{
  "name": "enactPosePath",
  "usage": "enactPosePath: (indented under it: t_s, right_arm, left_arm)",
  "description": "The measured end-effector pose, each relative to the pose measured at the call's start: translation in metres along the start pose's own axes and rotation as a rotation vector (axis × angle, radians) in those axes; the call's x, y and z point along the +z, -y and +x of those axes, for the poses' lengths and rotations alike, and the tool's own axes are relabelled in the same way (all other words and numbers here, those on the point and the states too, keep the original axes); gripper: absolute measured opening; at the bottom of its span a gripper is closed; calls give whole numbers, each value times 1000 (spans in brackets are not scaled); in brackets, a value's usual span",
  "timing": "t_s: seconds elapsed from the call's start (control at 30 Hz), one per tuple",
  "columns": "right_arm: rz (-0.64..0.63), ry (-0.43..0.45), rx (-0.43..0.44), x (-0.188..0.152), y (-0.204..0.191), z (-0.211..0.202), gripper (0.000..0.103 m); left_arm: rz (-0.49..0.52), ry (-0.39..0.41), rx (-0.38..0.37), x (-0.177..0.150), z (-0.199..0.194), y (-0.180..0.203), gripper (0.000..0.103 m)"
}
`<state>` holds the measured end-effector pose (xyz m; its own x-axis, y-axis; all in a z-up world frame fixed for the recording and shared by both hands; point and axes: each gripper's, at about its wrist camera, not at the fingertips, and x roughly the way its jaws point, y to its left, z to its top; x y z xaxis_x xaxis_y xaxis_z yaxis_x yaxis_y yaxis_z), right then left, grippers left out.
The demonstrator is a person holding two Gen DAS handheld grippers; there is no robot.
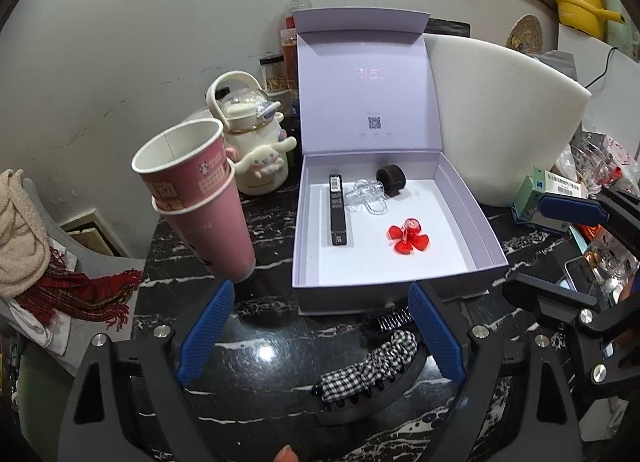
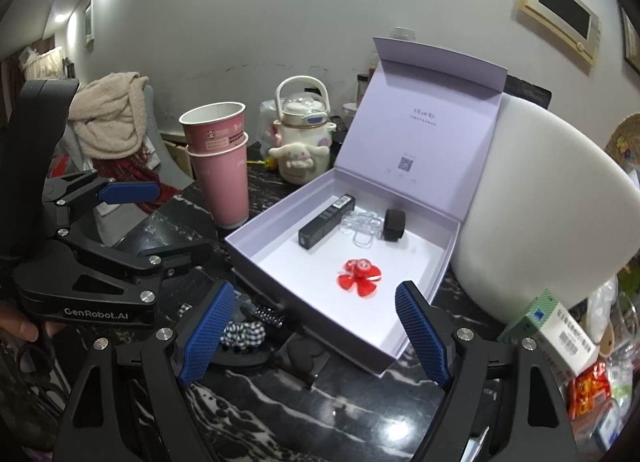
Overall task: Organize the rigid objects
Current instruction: 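Move both tools back toward the scrunchie and heart case on the table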
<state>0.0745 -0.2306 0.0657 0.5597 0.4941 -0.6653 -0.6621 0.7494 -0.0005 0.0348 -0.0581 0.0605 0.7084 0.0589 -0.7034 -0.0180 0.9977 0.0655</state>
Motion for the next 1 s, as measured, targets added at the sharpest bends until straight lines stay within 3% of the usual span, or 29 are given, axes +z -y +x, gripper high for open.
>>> enactPosePath:
  t_s: [0.73, 1.0]
  right_arm:
    - [75, -117, 43, -44, -2, 28, 84]
    - [93, -155, 58, -59, -2, 42, 83]
  left_arm:
    - [-60, -99, -128, -41, 23, -4, 90]
    - [-32, -101, -170, -54, 29, 1, 90]
